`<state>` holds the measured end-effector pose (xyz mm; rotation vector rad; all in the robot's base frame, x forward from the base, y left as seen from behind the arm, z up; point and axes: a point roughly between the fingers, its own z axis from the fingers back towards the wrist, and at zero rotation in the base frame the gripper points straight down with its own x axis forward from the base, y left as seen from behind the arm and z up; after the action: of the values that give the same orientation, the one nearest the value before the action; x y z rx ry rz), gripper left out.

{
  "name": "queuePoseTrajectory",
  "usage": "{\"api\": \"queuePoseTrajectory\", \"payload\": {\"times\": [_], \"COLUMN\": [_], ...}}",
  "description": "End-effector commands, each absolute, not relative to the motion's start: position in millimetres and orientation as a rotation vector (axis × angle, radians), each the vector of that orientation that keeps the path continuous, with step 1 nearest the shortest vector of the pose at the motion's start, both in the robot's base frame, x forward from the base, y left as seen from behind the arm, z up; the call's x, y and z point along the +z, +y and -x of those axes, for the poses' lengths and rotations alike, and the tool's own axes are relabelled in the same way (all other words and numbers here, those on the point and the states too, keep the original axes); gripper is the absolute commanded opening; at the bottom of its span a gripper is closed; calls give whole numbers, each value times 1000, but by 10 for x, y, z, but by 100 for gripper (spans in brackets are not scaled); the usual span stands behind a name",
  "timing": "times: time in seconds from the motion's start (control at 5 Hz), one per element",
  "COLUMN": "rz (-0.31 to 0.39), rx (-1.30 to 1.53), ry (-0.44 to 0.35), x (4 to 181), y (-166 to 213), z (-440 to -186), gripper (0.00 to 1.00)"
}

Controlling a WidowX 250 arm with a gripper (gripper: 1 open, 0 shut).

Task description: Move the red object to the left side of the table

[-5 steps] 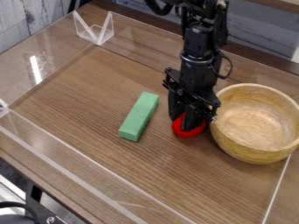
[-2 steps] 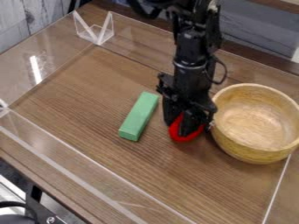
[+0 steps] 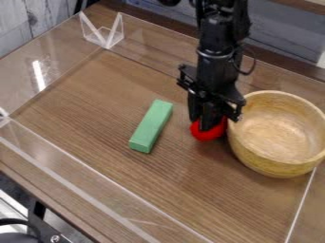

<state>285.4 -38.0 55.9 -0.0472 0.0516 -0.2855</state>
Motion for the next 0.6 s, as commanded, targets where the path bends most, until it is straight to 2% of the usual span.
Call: {"api": "queuePoseTrajectory", "payload": {"times": [0.0, 0.2, 0.4], "rz": [48, 52, 45], "rx": [-248, -207, -277], "ry": [2, 3, 0], "x": [639, 605, 631], "y": [-348, -300, -163], "z": [-2887, -2824, -2820], "gripper": [0, 100, 0]}}
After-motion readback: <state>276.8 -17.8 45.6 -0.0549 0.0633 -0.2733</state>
